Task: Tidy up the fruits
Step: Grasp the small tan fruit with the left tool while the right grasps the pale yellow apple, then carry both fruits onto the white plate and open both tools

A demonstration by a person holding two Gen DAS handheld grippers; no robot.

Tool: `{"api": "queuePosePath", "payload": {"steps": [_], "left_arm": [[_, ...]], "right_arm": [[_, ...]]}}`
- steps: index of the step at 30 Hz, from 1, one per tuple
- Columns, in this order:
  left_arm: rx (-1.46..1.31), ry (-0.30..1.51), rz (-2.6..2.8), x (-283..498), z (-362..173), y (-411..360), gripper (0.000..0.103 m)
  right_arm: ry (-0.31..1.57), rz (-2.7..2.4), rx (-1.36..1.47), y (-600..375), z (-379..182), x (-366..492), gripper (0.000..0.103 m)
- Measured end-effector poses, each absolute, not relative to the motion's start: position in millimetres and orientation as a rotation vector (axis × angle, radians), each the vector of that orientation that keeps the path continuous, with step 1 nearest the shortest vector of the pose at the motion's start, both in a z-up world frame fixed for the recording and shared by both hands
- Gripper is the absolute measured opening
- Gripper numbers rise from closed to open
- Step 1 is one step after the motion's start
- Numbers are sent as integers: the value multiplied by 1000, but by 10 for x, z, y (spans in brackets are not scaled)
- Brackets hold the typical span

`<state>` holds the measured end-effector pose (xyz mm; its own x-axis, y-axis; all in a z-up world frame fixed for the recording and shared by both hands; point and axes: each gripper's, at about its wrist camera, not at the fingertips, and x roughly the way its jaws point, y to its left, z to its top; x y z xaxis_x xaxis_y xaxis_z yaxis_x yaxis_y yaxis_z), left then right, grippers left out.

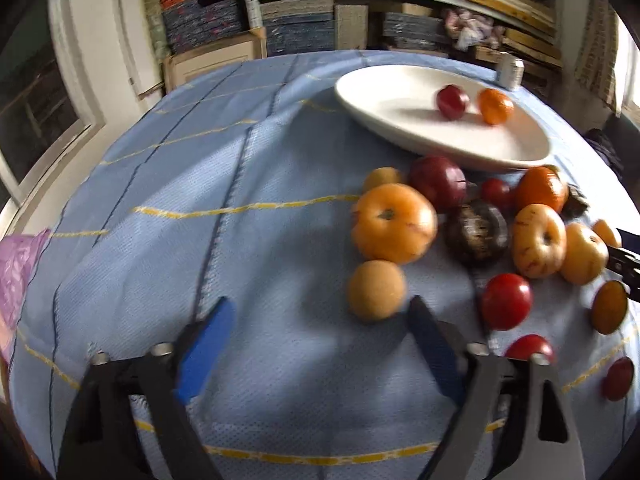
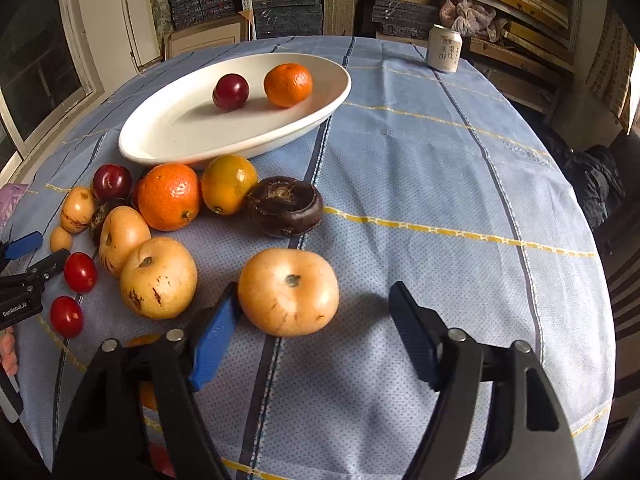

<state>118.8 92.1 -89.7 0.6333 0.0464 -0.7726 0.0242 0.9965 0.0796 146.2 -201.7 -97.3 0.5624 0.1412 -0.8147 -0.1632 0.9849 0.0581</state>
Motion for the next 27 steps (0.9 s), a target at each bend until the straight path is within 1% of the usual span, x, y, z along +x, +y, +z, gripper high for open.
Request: {"api": "queuePosePath", "payload": {"steps": [1,2,3,4,5,6,13,21,27], "left_arm": [[87,881,-2,1188,-892,886,66],[88,877,-23,1187,-887,844,53],[89,874,-41,1186,-887,800,41],[90,872,-50,1190,-888,767,37],[83,871,-49,1194,-888,744,29],[70,870,-49,1200,-888,729,27],[54,837,-80,1142,-809,638,27],[29,808,-117,1140,-626,587,27],[48,778,-160,1216,-493,457,27]], "right_arm": [[950,180,-28,-2016,-964,1450,63],[948,196,-25,-2005,-957,1434,58],[944,201,-27,-1991,-946,1414,45],[941,198,-32,-1974,-936,1394,44],[938,195,-33,-1964,-932,1378,44],[937,200,-30,-1955,-933,1363,44],[917,194,-39,-1919,-873,1270,44],[823,158,-47,-1916,-620,1156,44],[788,192,-42,-1820,-443,1221,44]]}}
